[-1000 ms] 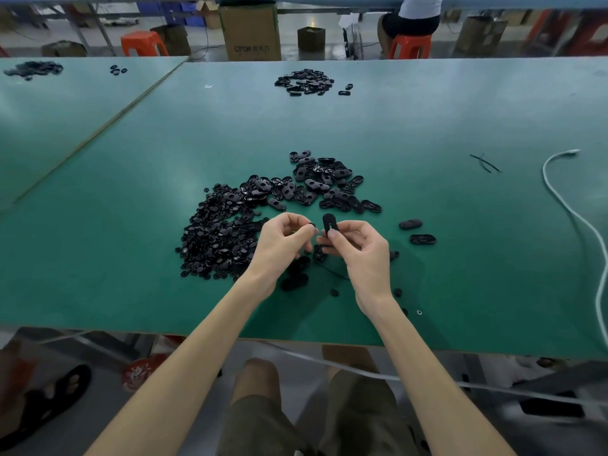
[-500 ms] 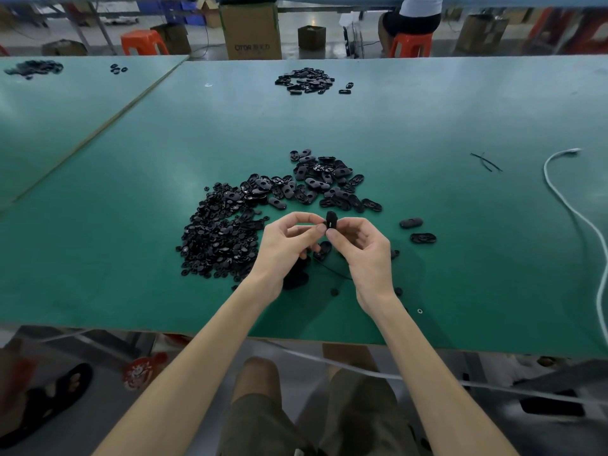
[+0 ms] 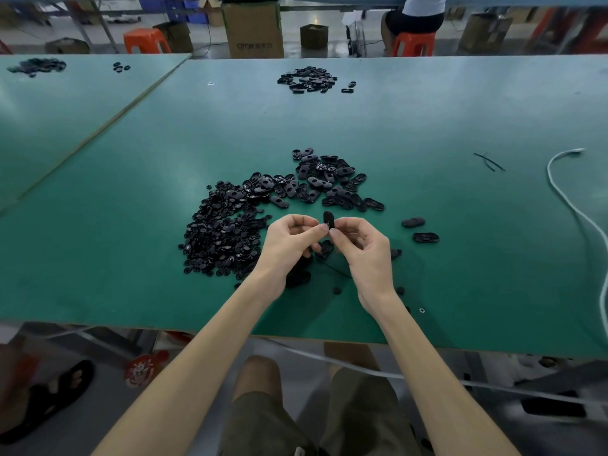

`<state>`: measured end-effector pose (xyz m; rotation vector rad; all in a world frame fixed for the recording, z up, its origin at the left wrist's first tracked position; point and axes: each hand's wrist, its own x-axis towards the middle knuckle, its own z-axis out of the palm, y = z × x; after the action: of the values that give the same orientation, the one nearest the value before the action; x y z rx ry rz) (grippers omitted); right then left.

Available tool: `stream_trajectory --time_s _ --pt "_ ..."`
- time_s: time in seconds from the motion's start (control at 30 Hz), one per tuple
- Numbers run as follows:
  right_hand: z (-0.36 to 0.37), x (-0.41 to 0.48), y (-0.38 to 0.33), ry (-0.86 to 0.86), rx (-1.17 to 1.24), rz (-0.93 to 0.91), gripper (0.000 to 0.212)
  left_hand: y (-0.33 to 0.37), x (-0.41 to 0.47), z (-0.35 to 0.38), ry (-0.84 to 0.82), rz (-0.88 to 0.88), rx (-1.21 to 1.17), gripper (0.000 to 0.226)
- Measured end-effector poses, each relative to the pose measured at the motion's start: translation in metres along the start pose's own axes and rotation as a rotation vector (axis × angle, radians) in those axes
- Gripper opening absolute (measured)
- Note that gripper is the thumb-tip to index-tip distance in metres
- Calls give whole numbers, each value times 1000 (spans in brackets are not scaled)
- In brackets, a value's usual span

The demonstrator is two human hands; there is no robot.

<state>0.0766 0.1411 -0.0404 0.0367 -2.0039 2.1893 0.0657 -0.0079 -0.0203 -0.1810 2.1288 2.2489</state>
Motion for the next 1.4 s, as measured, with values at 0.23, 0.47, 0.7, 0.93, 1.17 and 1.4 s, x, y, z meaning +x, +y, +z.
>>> stream_trajectory --time_s 0.23,0.47,0.7,0.93,1.17,1.4 --pt "0 1 2 11 -37 2 13 -3 -2 1 15 43 34 27" --pt "2 0 2 13 -95 -3 9 -3 -1 0 24 63 69 22" --pt "1 0 2 11 -106 1 11 -1 2 -2 4 8 69 25" --pt "0 1 4 1 -91 3 14 2 3 -5 -38 -28 56 29" --pt "0 1 2 -11 -68 1 18 -1 3 -4 -37 10 121 27" --pt "0 1 2 -43 -50 7 16 -4 -2 -10 -114 120 60 27"
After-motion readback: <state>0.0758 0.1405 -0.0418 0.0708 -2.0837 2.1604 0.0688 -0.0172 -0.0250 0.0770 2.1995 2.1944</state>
